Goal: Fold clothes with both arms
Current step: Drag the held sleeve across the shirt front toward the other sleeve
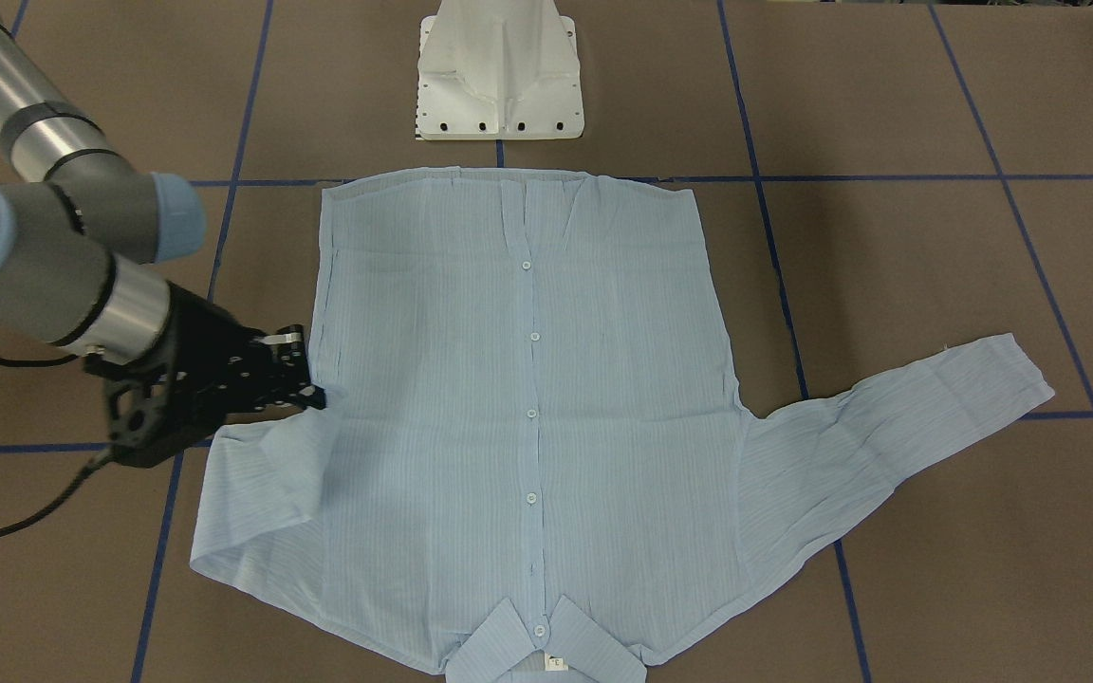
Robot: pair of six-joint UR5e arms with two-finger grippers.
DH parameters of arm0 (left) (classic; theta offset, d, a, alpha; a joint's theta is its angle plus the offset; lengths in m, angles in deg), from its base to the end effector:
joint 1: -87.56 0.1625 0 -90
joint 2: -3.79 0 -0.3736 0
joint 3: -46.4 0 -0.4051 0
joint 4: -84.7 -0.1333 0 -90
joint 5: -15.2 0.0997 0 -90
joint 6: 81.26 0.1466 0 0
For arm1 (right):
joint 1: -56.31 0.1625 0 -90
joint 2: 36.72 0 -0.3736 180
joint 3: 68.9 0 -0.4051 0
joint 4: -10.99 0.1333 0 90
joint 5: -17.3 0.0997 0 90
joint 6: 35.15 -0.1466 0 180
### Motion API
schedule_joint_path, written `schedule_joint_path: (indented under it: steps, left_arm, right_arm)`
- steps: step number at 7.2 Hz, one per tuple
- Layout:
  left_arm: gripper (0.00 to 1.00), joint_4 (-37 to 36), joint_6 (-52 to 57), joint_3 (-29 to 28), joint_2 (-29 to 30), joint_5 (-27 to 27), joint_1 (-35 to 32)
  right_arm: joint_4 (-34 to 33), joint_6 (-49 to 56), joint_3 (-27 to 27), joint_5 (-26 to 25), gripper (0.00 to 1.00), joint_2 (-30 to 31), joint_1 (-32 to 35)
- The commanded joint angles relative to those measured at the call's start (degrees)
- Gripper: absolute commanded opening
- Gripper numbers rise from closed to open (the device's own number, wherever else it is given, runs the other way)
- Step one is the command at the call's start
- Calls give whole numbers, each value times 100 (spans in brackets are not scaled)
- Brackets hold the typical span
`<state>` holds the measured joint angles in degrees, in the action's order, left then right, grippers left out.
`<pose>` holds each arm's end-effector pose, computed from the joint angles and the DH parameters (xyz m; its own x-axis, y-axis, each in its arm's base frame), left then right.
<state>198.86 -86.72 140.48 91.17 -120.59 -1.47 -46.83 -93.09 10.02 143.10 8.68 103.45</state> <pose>-0.0194 -0.5224 0.5744 0.6903 0.2345 -0.6845 0.0506 0.9281 0.3689 -0.4749 -0.5817 0.1629 0.3603 -0.2446 0.9002 -0.0479 0.9589 0.2798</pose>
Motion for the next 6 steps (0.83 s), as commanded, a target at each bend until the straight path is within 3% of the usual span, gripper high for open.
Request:
schedule_joint_path:
  steps: [1,2,4,6]
  left_arm:
    - [99,-7,1,-12,-37,0,-9]
    - [99,-7,1,-12,-45,0,-9]
    - [99,-7,1,-12,-46,0,0]
    - [99,-7,1,-21,-37,0,0]
  right_arm:
    - [-62,-112,-645,-758,0,-678,-599]
    - [-45,-112,-867,-1124,0,-821,-836]
    - [-36,-112,-1622,-1251,0,-1426,-943]
    - [-36,-104,-2019,-1399,0,-1665,-1031]
